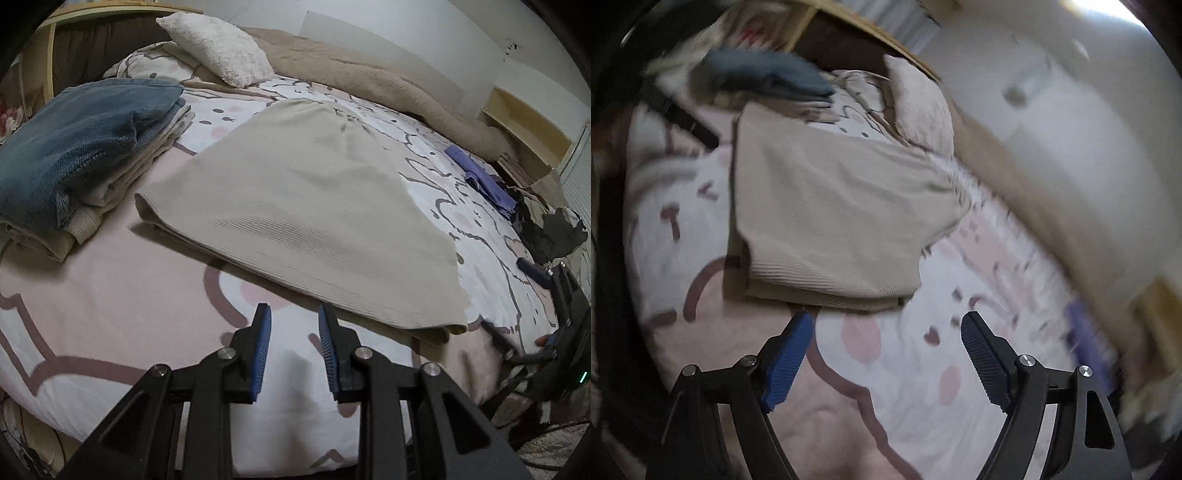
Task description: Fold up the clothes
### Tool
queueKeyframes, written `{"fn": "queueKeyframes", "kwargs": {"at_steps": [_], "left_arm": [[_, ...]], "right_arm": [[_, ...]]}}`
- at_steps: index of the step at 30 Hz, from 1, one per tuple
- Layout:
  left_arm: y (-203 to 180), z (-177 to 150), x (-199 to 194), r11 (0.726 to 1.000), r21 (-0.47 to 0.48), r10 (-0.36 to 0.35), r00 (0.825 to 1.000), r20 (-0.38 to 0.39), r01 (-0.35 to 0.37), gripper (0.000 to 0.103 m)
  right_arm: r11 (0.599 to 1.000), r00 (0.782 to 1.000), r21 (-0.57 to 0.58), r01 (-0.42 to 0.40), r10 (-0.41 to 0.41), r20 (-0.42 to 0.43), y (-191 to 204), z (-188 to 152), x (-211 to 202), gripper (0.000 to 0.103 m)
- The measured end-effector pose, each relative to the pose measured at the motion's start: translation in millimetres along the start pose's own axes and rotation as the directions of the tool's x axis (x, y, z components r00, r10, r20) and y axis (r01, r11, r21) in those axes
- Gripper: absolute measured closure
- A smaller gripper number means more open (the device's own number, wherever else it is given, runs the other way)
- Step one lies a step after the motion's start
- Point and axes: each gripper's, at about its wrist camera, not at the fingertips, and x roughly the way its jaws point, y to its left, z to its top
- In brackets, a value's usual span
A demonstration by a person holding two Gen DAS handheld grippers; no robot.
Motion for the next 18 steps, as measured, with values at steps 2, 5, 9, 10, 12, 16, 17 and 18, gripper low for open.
{"fn": "queueKeyframes", "kwargs": {"at_steps": [2, 5, 9, 10, 12, 16, 17, 18], "left_arm": [[1.7, -1.8, -0.4, 1.000, -0.021, -0.007, 1.000, 0.008, 0.007, 0.077], [6.4, -6.3, -3.5, 0.998, -0.057, -0.012, 1.000, 0.018, 0.013, 0.077], [17.9, -8.9, -3.3, 0.995, -0.099, -0.019, 1.000, 0.014, 0.021, 0.077], [20.4, -9.2, -2.8, 0.994, -0.107, -0.021, 1.000, 0.011, 0.022, 0.077], [24.6, -9.6, -1.4, 0.992, -0.123, -0.025, 1.000, 0.008, 0.026, 0.077], [27.0, -10.0, 0.2, 0.990, -0.136, -0.033, 0.999, 0.006, 0.033, 0.077], [26.8, -10.0, 0.3, 0.990, -0.137, -0.033, 0.999, 0.007, 0.034, 0.077], [26.1, -10.1, 0.0, 0.990, -0.136, -0.035, 0.999, 0.008, 0.035, 0.077]], "right_arm": [[0.995, 1.000, -0.094, 0.024, -0.023, 0.018, 20.5, 1.4, 3.7, 0.021], [0.971, 0.997, -0.230, 0.072, -0.063, 0.047, 49.1, 0.6, 10.8, 0.021], [0.916, 0.988, -0.370, 0.153, -0.127, 0.093, 77.2, 2.4, 21.6, 0.021], [0.905, 0.986, -0.392, 0.163, -0.133, 0.103, 80.7, 3.4, 22.8, 0.021], [0.881, 0.982, -0.435, 0.185, -0.145, 0.125, 87.5, 5.3, 25.2, 0.021], [0.825, 0.972, -0.516, 0.229, -0.164, 0.169, 101.3, 9.2, 30.0, 0.021], [0.817, 0.971, -0.527, 0.233, -0.164, 0.174, 102.1, 10.1, 31.5, 0.021], [0.811, 0.971, -0.536, 0.233, -0.162, 0.177, 102.4, 11.3, 32.6, 0.023]]}}
